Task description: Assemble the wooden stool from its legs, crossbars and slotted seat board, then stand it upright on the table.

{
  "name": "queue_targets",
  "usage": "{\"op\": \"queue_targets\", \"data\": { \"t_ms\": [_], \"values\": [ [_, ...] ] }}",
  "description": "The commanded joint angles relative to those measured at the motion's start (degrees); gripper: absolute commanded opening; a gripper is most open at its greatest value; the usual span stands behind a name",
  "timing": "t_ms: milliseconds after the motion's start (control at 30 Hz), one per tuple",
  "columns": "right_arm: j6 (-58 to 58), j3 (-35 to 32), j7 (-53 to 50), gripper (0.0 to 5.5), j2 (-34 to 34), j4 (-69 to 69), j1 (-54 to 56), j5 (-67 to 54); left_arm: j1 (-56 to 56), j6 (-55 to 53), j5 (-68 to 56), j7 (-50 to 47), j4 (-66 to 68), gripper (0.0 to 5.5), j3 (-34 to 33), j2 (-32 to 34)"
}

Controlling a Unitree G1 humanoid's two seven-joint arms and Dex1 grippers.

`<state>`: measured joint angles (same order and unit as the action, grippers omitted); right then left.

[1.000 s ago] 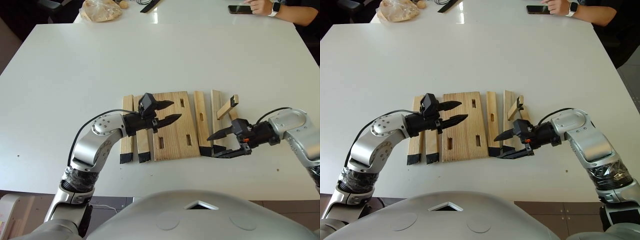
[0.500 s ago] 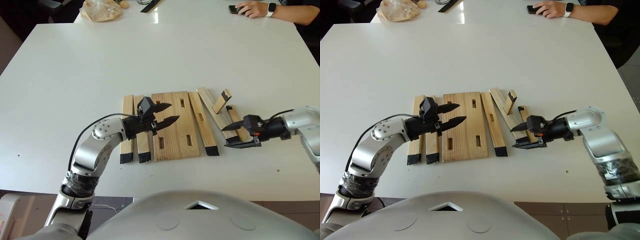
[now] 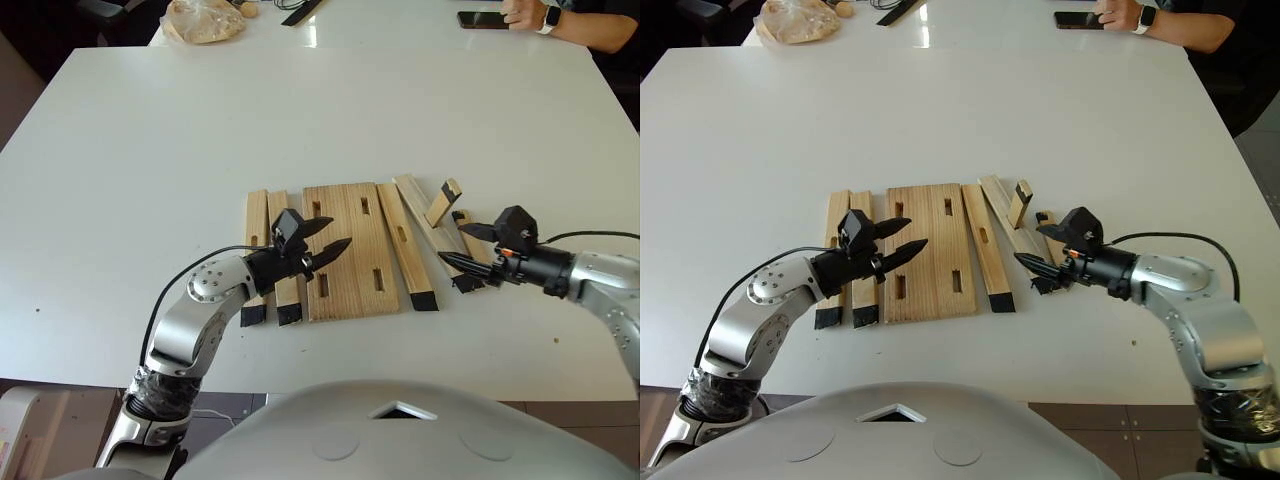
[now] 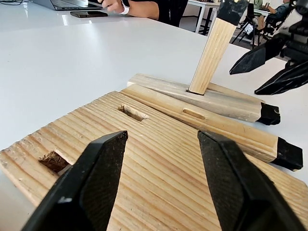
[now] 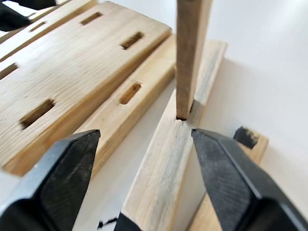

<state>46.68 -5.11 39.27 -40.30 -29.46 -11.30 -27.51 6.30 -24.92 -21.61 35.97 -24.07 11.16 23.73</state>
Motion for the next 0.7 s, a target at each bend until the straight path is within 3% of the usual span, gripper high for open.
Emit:
{"op": "queue_targets", "data": {
  "t_ms": [33,400,567,700],
  "values": [
    [1.4,0.8,-4.8,3.51,2.9,-0.3,-2.5,1.3,-1.2,0.7,1.4,-0.5,1.8,2.71,0.2,-0.3],
    [-18.3,8.4,-6.5,3.51,-1.1,5.2,-8.1,18.7,0.0,2.4,2.8,-1.3,2.8,2.71,0.6,-2.0],
    [-22.5,9.2,-7.5,3.51,0.7,7.6,-10.6,21.1,0.7,2.5,3.2,-1.5,2.7,2.71,0.6,-2.1],
    [-18.8,7.6,-9.0,2.86,4.6,7.2,-9.8,17.5,0.6,2.3,3.4,-1.1,3.0,2.71,0.2,-1.7]
  ]
}}
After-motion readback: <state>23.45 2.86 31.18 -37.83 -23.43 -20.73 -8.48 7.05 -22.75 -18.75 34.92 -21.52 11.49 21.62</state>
